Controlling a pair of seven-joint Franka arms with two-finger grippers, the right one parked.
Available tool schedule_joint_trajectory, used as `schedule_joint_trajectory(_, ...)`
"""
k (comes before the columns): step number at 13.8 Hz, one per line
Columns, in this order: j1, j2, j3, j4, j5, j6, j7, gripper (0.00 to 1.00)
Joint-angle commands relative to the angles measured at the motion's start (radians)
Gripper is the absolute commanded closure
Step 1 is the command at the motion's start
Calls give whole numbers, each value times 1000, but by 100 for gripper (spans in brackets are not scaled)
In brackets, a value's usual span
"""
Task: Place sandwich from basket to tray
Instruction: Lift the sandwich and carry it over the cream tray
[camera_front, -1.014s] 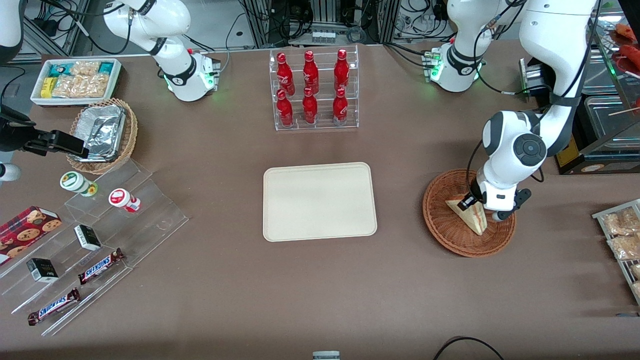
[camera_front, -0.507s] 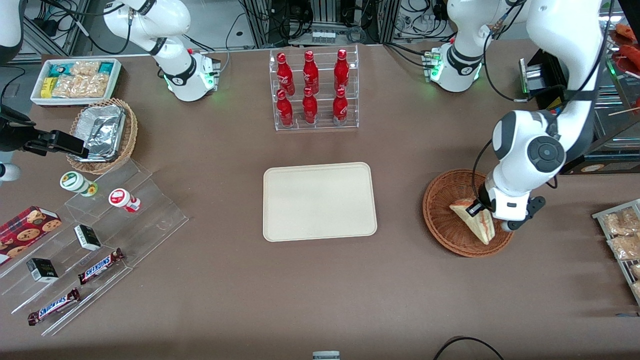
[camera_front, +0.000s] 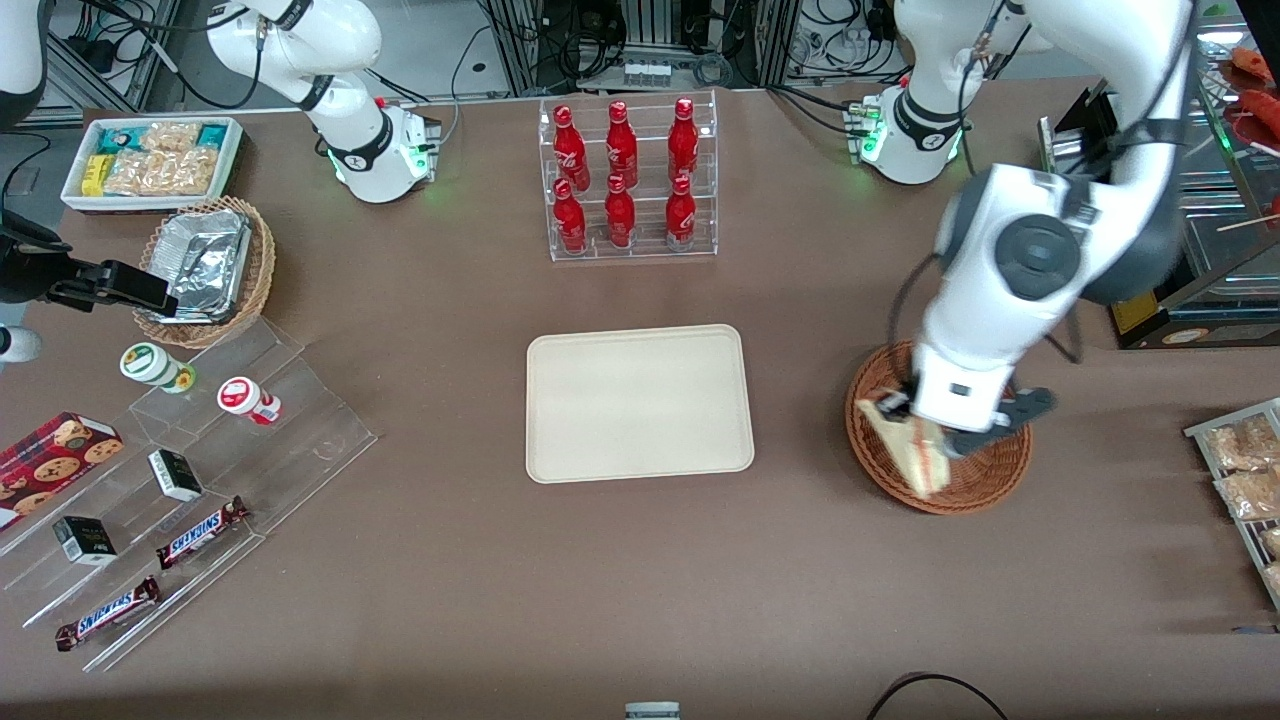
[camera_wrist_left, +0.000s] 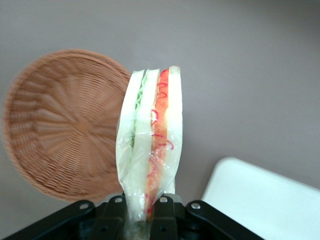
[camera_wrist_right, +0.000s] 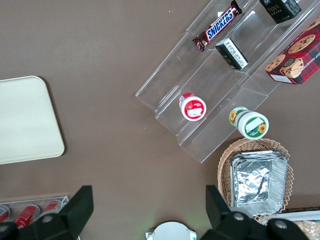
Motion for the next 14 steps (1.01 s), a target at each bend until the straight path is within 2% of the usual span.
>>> schedule_joint_trajectory(1,-124,103,12,103,7,-22,-14,100)
schedule_joint_trajectory(3,-230,193,14,156,7,-14,-20,100)
schedule_joint_trajectory(6,-288,313,-8,258,10,-12,-13,100)
schedule_joint_trajectory(10,-367,388,-9,281,13,15,-10,100)
schedule_joint_trajectory(14,-433,465,-9,284,13,130,-19,100)
